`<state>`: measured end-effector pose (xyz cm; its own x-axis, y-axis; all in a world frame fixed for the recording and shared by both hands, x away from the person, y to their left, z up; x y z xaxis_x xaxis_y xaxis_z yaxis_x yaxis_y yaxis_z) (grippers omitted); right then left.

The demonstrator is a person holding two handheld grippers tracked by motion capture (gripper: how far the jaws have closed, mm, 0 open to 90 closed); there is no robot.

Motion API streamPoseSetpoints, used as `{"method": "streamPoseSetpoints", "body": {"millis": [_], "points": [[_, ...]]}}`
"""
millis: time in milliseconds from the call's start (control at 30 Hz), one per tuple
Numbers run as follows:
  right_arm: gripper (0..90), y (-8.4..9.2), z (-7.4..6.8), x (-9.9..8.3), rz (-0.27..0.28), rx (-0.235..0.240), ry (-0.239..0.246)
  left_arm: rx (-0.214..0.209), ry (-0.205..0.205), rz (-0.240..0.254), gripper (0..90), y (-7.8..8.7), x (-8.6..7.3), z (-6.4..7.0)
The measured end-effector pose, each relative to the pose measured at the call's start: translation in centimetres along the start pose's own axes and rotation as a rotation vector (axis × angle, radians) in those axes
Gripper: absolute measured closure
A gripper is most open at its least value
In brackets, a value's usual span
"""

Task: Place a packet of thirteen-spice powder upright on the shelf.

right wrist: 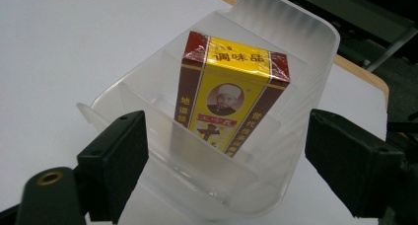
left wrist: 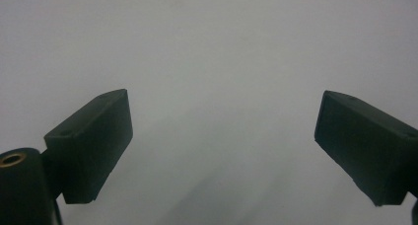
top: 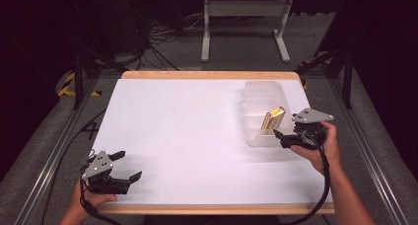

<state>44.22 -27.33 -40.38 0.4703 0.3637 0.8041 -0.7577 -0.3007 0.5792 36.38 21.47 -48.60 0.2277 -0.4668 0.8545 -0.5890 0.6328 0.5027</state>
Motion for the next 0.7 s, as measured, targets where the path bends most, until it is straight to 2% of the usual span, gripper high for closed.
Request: {"method": "streamPoseSetpoints", "body": {"millis": [367, 700], "points": [[16.9, 1.7, 0.0, -1.3, 0.005, -0.007, 0.015, -0.003, -0.008, -0.007, 8.3, 0.0, 0.0, 0.1], [15.8, 2.4, 0.0, -3.1, -0.015, -0.029, 0.058, -0.004, -0.011, -0.005, 8.3, 0.0, 0.0, 0.1]]}}
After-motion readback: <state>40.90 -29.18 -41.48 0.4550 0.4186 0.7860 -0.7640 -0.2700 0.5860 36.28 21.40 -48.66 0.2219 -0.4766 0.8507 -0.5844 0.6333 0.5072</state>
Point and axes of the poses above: each handheld gripper's, and its own axes: y roughly backward along the jaws, x roughly out of its top, z roughly to its right, the point moved 9 cm from there along -y, roughly forward along the jaws, and after that the axes turned 8 degrees about -y, right-handed, at the moved point
